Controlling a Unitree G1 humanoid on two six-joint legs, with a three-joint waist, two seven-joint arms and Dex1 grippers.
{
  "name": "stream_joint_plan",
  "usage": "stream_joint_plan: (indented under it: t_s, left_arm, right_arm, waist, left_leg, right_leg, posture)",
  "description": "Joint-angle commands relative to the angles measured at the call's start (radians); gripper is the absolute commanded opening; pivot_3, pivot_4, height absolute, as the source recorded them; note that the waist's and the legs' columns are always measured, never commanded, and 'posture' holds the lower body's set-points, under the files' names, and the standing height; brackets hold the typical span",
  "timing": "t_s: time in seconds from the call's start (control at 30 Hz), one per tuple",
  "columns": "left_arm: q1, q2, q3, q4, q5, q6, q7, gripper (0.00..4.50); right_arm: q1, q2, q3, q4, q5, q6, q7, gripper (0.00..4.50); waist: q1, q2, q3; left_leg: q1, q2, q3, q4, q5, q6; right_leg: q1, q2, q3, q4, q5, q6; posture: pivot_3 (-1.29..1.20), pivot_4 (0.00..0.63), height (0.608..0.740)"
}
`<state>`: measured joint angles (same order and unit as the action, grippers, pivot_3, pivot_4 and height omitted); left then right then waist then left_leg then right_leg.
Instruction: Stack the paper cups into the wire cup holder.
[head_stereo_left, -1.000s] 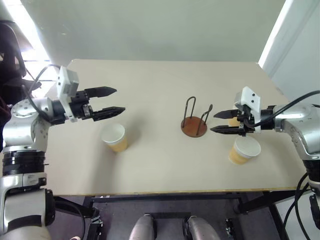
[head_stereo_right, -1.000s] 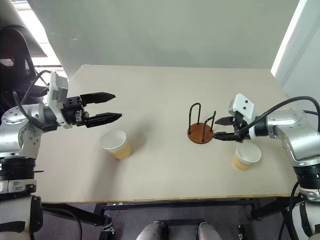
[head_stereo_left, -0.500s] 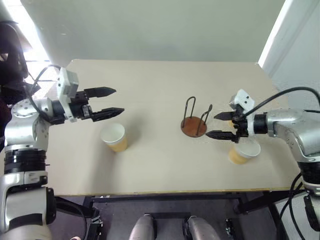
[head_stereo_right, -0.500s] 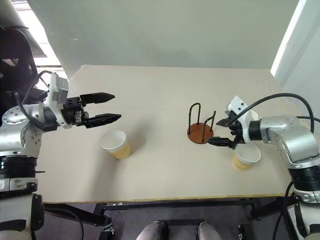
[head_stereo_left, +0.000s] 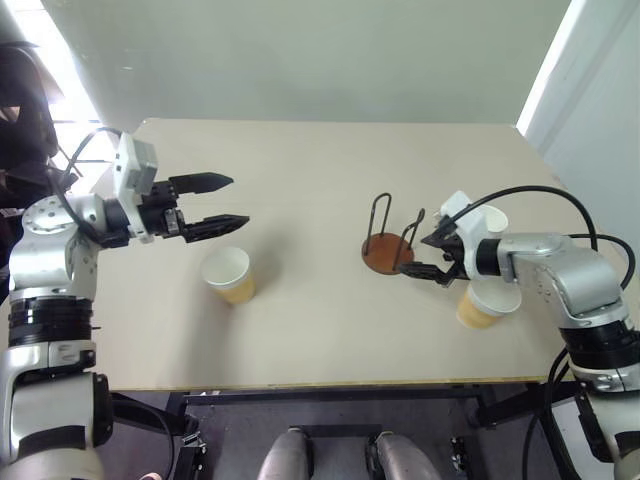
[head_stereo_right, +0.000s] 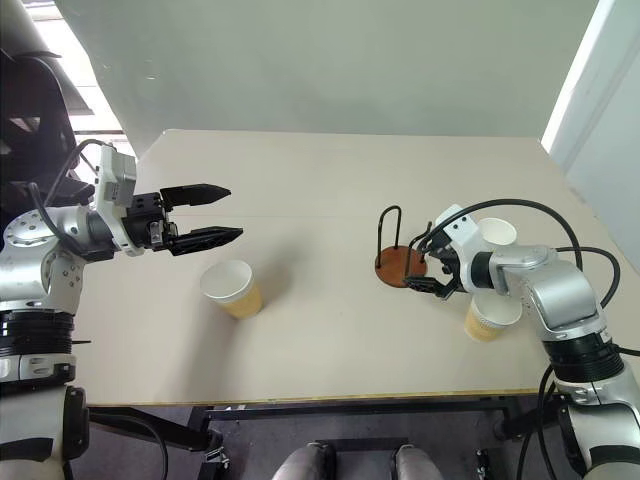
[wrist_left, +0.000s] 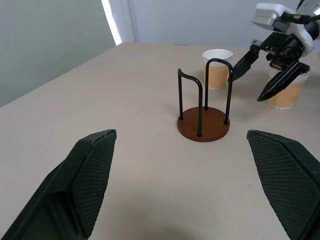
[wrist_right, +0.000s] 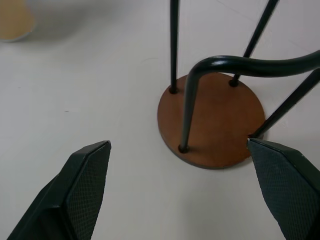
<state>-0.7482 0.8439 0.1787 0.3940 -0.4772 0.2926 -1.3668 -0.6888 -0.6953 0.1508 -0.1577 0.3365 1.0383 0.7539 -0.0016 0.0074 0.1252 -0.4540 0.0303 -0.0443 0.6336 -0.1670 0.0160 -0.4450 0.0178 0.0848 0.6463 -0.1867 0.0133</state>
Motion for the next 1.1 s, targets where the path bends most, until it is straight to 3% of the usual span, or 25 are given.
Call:
stream_joint_plan:
  t_s: [0.03, 1.1]
  left_arm:
    - [-0.027, 0.010, 0.012, 0.000, -0.003, -0.008, -0.007, 4.50]
    - [-0.037, 0.014, 0.010, 0.053, 0.009, -0.049, -0.034, 4.50]
  right_arm:
    - [-0.043, 0.019, 0.001, 0.009, -0.034, -0.028, -0.040, 4.48]
    - [-0.113, 0.124, -0.001, 0.037, -0.035, 0.035, -0.075, 4.48]
  waist:
    - [-0.001, 0.000, 0.000]
    - [-0.001, 0.000, 0.000]
  left_leg:
    - [0.000, 0.000, 0.000, 0.000, 0.000, 0.000]
    - [-0.001, 0.000, 0.000, -0.001, 0.000, 0.000]
  right_leg:
    - [0.000, 0.000, 0.000, 0.000, 0.000, 0.000]
    - [-0.002, 0.000, 0.000, 0.001, 0.000, -0.001]
  posture:
    - [0.00, 0.150, 0.740]
    - [0.00, 0.150, 0.740]
